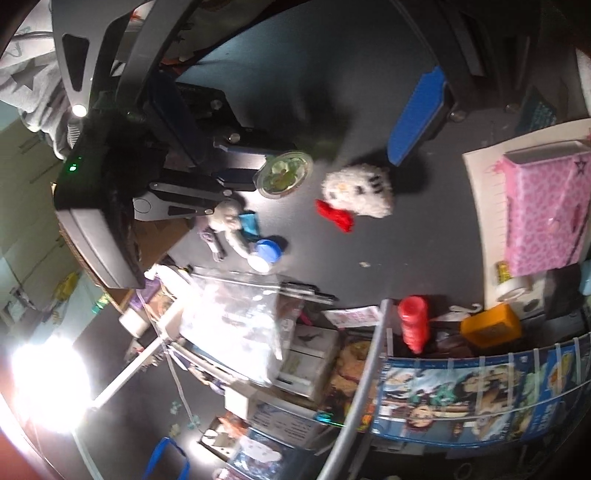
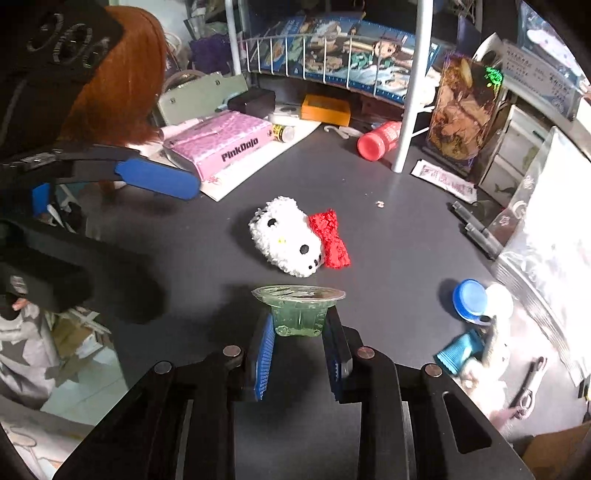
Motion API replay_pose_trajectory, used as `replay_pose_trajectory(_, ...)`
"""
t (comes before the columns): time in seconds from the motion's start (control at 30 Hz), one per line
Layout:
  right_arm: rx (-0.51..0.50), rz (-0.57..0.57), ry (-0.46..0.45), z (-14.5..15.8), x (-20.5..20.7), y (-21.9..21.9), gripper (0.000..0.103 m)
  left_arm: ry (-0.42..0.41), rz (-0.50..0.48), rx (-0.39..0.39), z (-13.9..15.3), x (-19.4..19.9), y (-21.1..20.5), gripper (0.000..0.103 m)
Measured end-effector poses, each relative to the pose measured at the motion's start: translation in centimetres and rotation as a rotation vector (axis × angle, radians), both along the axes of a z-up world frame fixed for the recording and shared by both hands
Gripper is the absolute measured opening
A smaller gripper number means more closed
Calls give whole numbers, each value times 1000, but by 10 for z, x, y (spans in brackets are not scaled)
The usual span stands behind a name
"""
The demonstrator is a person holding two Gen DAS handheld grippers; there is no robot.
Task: Organize objects
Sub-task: 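Reach the right tool to the green jelly cup and grasp it, then carry the green jelly cup with the right tool into the box and release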
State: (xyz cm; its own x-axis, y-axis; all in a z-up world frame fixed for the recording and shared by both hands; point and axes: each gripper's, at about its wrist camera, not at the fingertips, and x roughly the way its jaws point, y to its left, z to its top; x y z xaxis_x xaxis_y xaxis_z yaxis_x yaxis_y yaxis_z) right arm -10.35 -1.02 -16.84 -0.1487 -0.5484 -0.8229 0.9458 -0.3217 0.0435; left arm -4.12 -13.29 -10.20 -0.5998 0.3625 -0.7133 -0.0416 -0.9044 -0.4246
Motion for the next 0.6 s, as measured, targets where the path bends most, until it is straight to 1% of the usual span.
replay_pose_trajectory(0.07,-25,-1,6,8,4,8,21,12,-33,10,6,-2,7,98)
replay_pose_trajectory(0.13,-63,3,20,22,10,17,21,26,-62,11,12,-2,14,90)
replay_pose_trajectory(0.2,-87,6,40,34,16,25,21,32,-116,43,21,-5,21,78)
replay_pose_trajectory(0.3,-113,6,90,55,27,34,21,40,-167,56,35,-10,31,69)
replay_pose_trajectory(0.47,-148,-4,192,88,42,52,21,62,-235,82,60,-18,47,58)
replay_pose_trajectory(0.6,-171,-28,259,111,49,67,21,91,-291,71,85,-24,67,45)
